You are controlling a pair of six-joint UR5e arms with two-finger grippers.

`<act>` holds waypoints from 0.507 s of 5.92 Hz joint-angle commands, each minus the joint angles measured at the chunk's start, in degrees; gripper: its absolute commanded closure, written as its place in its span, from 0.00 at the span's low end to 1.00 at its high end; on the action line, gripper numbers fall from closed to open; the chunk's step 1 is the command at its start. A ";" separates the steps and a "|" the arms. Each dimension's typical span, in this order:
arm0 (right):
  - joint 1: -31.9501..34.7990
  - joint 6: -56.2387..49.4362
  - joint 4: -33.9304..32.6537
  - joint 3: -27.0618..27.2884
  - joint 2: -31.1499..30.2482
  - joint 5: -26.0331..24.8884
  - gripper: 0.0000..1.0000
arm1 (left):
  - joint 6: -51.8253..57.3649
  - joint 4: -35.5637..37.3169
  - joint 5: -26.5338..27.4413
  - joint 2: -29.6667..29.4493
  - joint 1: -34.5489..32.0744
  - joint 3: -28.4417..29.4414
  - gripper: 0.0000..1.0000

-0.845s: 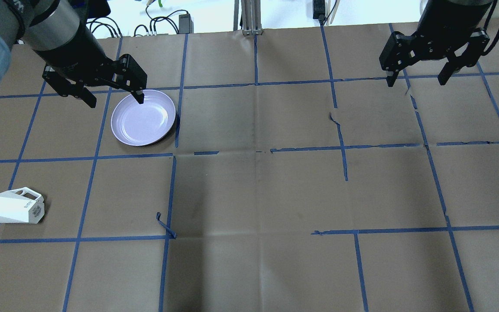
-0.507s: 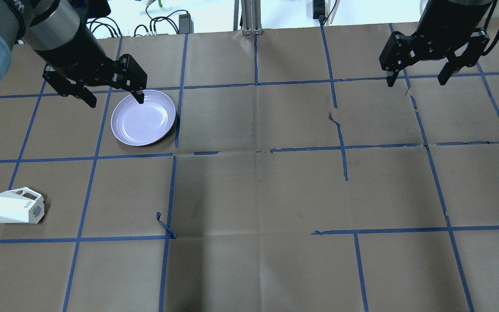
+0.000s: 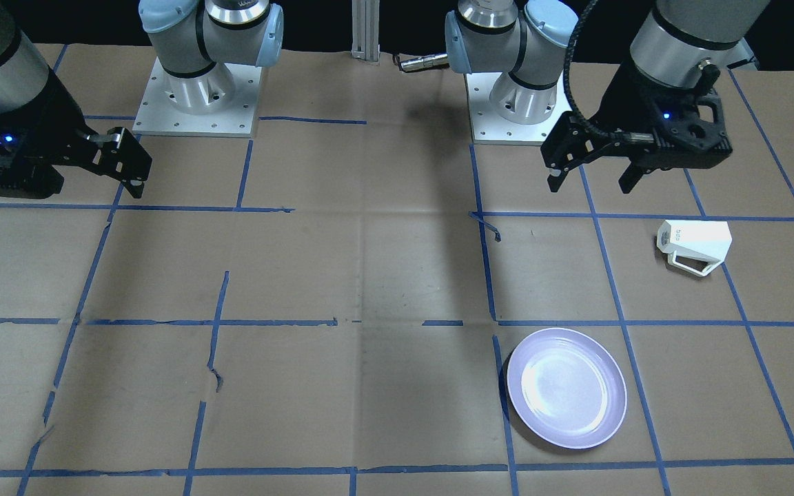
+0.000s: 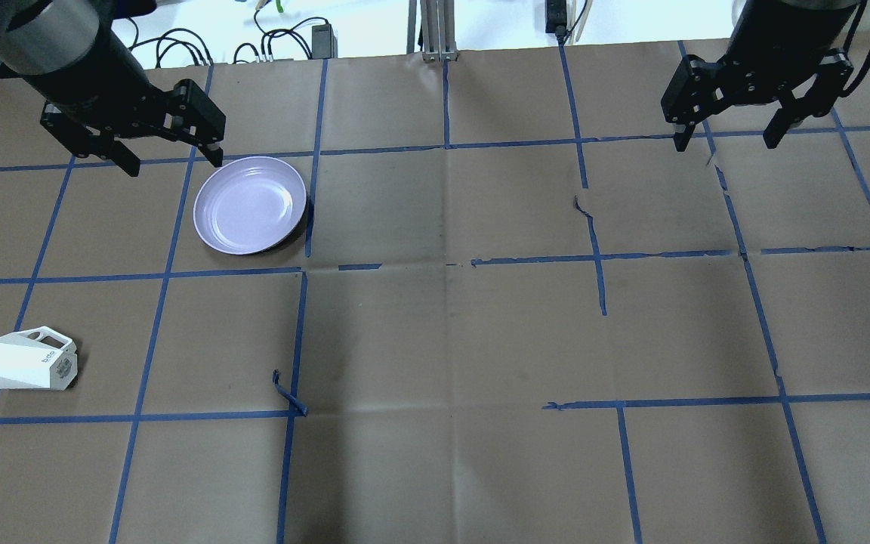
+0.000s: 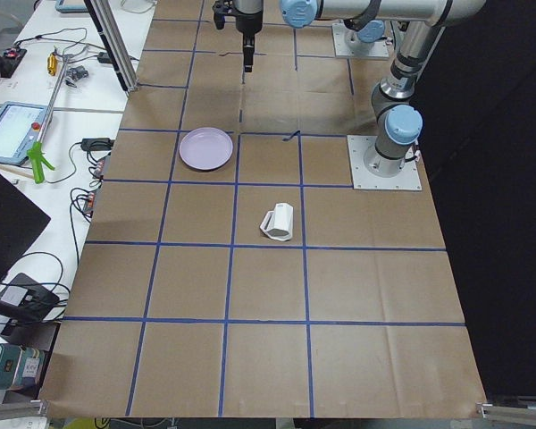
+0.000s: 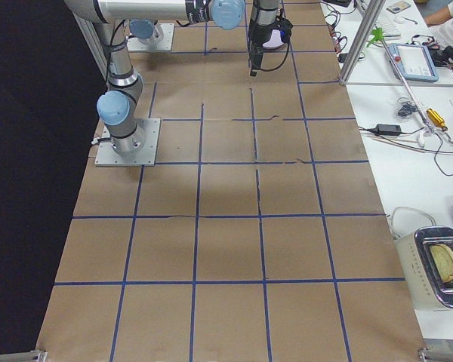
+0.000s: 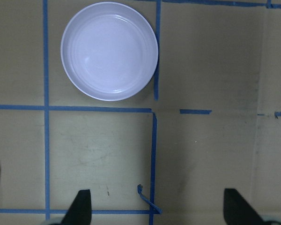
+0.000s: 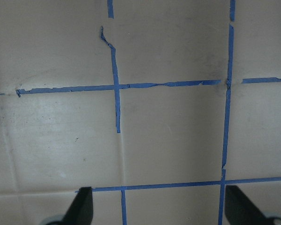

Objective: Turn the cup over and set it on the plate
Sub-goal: 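Move the left gripper away from the plate toward the white cup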

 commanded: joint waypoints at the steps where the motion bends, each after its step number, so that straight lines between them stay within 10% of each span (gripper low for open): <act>1: 0.00 0.00 0.00 0.00 0.00 0.00 0.00 | 9.18 -0.81 -1.85 1.47 9.69 0.42 0.02; 3: 0.00 0.00 0.00 0.00 0.00 0.00 0.00 | 15.94 -4.66 -1.24 3.06 18.82 0.42 0.02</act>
